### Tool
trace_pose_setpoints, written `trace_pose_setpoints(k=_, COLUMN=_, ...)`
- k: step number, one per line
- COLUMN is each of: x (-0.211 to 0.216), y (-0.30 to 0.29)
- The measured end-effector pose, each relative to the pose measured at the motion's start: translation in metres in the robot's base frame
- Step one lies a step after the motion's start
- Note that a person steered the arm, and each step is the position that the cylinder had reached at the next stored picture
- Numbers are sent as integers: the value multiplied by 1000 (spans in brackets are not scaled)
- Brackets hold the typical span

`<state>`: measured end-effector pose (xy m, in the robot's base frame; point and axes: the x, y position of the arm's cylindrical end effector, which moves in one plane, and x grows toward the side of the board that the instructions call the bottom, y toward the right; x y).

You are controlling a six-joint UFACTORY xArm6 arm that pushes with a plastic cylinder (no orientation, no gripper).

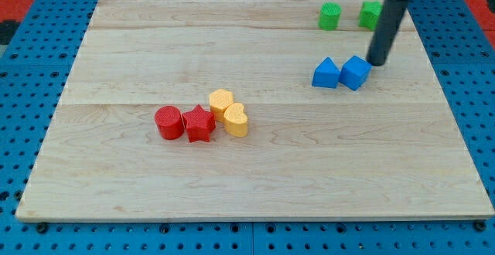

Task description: Slide the blue triangle and and blue cube closer to the red circle

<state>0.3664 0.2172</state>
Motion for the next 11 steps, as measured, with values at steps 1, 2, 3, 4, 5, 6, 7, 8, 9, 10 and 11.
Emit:
trace_pose_setpoints(k=1, x=22, y=17)
trace_pose_setpoints(k=2, x=28, y=-66)
trace_pose_setpoints(k=3, x=26, y=-175)
trace_pose_setpoints(k=4, x=23, y=-163)
trace_pose_setpoints(k=5, x=23, y=-63)
trace_pose_setpoints(k=6, x=-16, y=-46)
trace_pose_setpoints(k=7, x=-8, y=-148)
trace_pose_setpoints(k=8, x=1, y=-255)
trace_pose_setpoints(k=9, x=1, y=-278)
trace_pose_setpoints(k=10, x=3, y=-192)
trace_pose_setpoints(k=11, x=46, y=-191)
